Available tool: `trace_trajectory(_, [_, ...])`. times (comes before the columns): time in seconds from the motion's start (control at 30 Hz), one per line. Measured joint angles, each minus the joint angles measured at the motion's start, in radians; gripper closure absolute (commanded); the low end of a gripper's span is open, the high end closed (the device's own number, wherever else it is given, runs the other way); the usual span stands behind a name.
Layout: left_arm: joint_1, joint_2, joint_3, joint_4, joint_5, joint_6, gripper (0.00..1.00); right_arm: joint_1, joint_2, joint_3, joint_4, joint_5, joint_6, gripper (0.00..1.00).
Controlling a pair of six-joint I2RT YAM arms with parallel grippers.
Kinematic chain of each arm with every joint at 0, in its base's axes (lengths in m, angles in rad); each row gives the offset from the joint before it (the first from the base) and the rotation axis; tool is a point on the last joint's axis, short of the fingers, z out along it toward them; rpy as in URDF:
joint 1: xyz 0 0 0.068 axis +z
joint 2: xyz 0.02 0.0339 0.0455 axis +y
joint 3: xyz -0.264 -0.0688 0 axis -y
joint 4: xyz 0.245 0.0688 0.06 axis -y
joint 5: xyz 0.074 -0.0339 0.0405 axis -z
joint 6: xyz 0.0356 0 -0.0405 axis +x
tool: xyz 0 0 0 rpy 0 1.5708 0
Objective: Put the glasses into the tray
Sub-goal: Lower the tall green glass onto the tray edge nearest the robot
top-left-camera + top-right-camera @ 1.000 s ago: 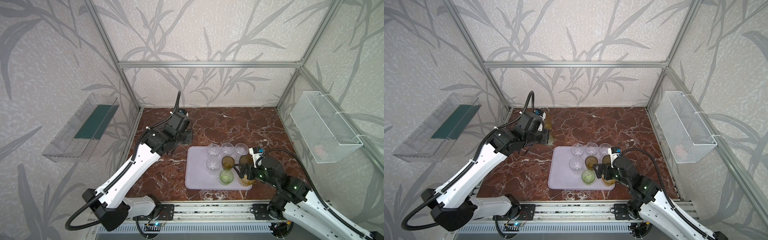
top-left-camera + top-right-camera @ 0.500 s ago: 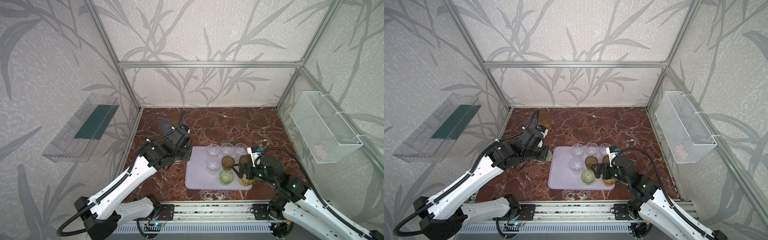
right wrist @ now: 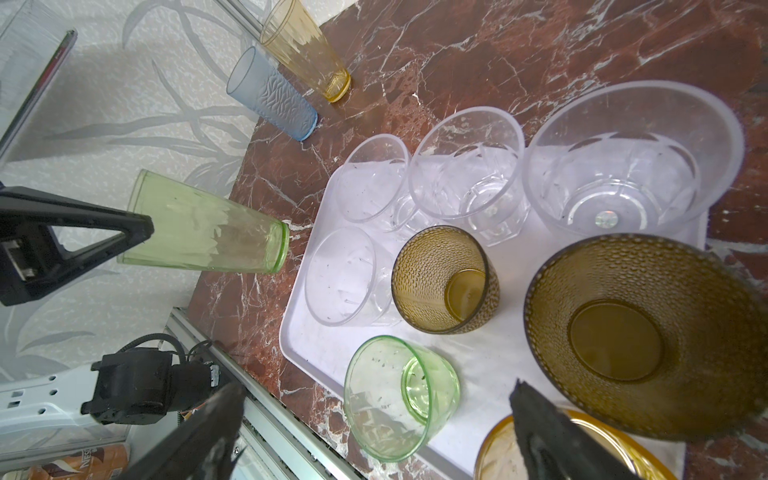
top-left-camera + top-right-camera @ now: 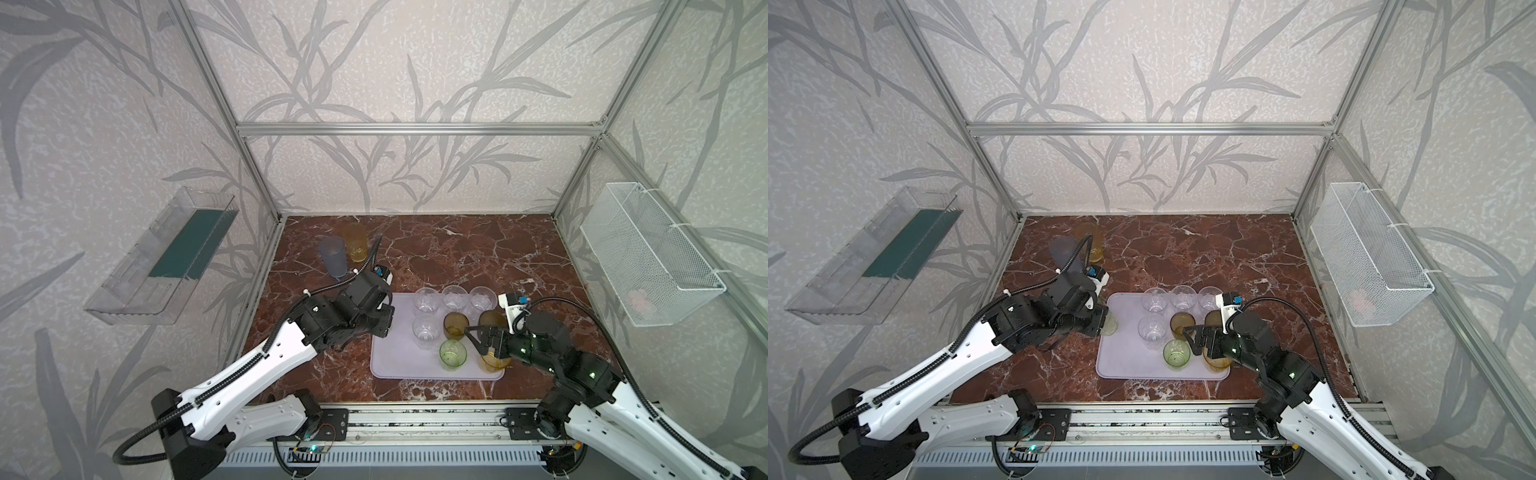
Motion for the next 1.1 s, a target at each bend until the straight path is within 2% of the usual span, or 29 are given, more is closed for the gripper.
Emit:
trace_trajectory(0.37, [-0.044, 0.019, -0.080, 0.062, 0.016, -0.029, 1.00, -0.006, -0.004, -0.005, 0.000, 0.000, 0.001, 0.01])
trace_trajectory(1.1, [-0.168, 0.054, -0.081, 0.085, 0.037, -0.058, 1.00, -0.024, -0.021, -0.007, -0.002, 0.002, 0.011, 0.01])
